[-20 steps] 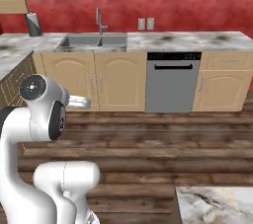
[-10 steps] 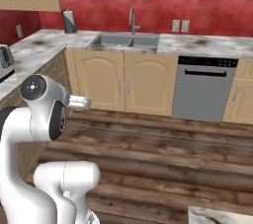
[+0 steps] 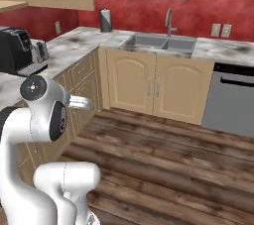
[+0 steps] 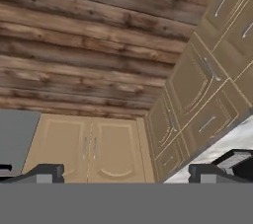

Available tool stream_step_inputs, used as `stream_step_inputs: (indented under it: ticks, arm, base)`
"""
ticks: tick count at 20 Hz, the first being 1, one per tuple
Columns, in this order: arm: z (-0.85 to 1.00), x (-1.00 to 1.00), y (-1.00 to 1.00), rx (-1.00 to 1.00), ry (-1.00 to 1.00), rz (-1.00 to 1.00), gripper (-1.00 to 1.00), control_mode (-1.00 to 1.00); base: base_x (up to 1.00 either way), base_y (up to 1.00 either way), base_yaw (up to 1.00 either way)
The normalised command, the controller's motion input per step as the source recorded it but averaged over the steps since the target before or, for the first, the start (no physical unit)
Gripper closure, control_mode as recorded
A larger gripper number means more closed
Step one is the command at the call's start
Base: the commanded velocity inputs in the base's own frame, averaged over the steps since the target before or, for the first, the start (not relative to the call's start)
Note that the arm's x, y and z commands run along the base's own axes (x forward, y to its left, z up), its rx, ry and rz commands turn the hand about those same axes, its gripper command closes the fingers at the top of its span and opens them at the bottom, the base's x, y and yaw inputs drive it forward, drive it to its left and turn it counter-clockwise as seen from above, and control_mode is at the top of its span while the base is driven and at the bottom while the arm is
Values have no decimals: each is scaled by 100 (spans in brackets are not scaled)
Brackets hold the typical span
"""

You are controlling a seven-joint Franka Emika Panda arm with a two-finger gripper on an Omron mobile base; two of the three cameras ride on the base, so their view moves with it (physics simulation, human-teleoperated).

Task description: Open the cabinet directly in front. Then move the beer and the cup to the dining counter with the jar on it.

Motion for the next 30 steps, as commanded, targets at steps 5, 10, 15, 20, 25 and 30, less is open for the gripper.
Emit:
stream_step_inputs:
  ticks: [5, 10, 15, 20, 25, 30]
  arm:
    - [0, 0, 0, 0, 0, 0, -100, 100]
    - [0, 0, 0, 0, 0, 0, -100, 100]
    - [0, 0, 0, 0, 0, 0, -100, 100]
    - [0, 0, 0, 0, 0, 0, -100, 100]
    - [0, 0, 0, 0, 0, 0, -100, 100]
    - [0, 0, 0, 0, 0, 0, -100, 100]
  base:
    - [3, 1, 31]
    - [16, 0, 30]
    - [18, 0, 31]
    - [23, 0, 28]
    - [32, 0, 25]
    - [48, 0, 23]
